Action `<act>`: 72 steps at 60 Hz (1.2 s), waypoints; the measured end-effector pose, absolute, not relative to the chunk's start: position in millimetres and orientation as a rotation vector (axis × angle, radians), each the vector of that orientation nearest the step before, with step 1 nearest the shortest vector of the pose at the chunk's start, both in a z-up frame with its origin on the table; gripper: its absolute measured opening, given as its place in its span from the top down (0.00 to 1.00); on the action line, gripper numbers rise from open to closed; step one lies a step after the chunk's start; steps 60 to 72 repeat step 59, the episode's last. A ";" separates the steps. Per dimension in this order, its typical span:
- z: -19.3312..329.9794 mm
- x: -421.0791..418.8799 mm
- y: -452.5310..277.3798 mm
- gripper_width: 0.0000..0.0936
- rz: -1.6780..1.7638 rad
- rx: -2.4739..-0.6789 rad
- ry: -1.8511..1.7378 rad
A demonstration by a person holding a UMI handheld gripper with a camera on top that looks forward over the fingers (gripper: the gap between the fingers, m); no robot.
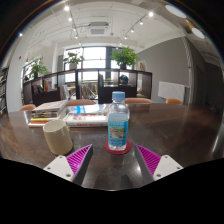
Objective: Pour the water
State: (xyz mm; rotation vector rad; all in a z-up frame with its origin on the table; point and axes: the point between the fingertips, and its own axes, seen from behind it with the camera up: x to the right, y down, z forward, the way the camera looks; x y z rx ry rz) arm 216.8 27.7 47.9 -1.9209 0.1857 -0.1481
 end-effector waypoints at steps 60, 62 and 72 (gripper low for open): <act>160.6 -18.9 -120.4 0.08 0.018 -1.783 -0.014; 160.6 -18.9 -120.4 0.08 0.018 -1.783 -0.014; 160.6 -18.9 -120.4 0.08 0.018 -1.783 -0.014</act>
